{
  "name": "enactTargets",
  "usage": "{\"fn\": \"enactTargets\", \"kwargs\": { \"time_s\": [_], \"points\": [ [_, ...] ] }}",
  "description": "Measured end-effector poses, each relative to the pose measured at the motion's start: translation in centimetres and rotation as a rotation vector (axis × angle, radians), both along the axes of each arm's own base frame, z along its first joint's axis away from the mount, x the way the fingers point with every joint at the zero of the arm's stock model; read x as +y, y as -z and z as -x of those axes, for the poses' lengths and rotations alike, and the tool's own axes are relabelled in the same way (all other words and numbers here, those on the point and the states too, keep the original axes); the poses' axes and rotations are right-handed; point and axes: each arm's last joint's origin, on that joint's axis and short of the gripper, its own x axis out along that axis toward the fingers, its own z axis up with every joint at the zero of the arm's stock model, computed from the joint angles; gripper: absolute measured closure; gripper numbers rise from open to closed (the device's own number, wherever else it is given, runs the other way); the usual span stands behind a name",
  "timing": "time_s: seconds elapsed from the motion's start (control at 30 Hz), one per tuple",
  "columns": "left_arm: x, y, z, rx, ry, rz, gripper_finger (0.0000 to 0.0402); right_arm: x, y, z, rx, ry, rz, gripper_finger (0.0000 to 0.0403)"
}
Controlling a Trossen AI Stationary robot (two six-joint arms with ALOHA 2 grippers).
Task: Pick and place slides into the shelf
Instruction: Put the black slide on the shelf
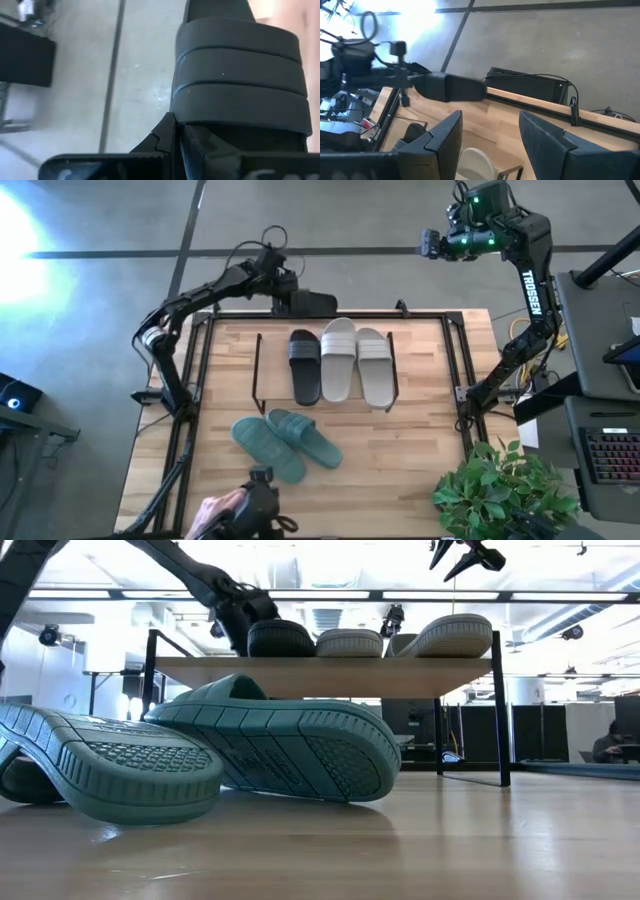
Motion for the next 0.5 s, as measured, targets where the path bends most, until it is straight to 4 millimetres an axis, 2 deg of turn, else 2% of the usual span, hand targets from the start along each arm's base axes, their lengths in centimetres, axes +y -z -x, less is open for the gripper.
{"fn": "enactTargets", "kwargs": {
  "time_s": [0.1, 0.27, 0.4, 0.5],
  "points": [
    [-0.6, -1.7, 1.0, -0.028, -0.028, -0.026, 0.0401, 0.0, 0.0, 0.0, 0.000, 0.000, 0.000, 0.0216],
    [-2.6, -5.7, 2.9, -0.124, -0.068, -0.090, 0.0401, -0.1, -0.1, -0.1, -0.013, 0.005, 0.010, 0.0216],
    [-5.2, -9.2, 4.6, -0.240, -0.085, -0.133, 0.0401, -0.2, -0.2, -0.1, -0.027, 0.012, 0.016, 0.0216],
    [-7.8, -11.7, 5.8, -0.381, -0.025, -0.092, 0.0401, -0.2, -0.2, -0.1, -0.027, 0.012, 0.016, 0.0216]
  ]
}}
